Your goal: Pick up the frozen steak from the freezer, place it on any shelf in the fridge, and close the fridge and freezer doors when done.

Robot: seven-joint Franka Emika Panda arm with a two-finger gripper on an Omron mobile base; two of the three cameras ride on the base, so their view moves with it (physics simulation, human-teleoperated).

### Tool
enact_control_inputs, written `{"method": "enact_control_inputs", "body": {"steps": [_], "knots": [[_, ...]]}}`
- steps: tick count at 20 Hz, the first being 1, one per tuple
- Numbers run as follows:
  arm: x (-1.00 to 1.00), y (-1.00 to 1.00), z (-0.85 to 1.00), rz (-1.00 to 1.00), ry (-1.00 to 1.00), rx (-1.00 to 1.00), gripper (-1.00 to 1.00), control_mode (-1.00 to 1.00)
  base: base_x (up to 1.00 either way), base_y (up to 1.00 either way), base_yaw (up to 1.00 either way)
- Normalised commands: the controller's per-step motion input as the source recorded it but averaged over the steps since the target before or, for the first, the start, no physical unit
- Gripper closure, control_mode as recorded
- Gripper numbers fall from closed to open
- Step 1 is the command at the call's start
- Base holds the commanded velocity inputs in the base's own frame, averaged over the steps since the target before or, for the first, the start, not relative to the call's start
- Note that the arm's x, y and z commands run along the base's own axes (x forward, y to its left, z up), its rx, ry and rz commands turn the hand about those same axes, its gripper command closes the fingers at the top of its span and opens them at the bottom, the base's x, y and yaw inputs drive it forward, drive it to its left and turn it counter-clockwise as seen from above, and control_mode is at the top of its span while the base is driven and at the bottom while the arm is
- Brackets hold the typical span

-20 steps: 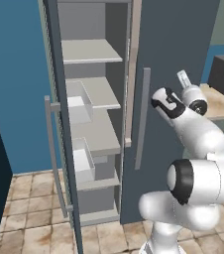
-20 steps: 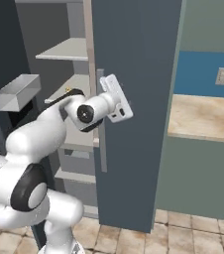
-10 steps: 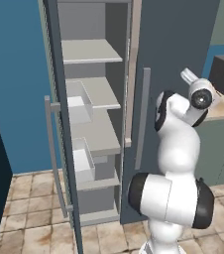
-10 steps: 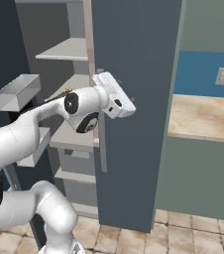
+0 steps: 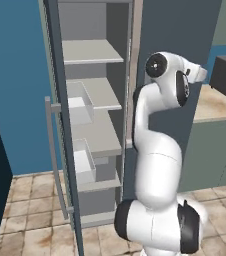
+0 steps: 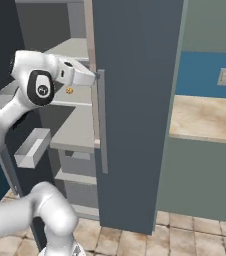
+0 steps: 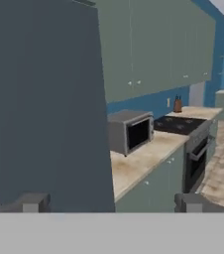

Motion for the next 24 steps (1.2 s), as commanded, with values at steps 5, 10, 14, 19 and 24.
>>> {"method": "enact_control_inputs", "body": {"steps": [5,10,14,19,24], "knots": [[-0.73,1.00,0.01,0.06,0.08,-0.31,-1.00,-1.00,0.00,0.00,0.00],[-0.92,1.00,-0.19,0.27,-0.04,-0.26,-1.00,-1.00,0.00,0.00,0.00],[-0.86,1.00,0.07,0.29,0.00,-0.32,-1.00,-1.00,0.00,0.00,0.00],[-0.77,1.00,0.24,0.19,0.01,-0.38,-1.00,-1.00,0.00,0.00,0.00],[-0.63,1.00,0.15,0.14,0.06,-0.39,-1.00,-1.00,0.00,0.00,0.00]]}}
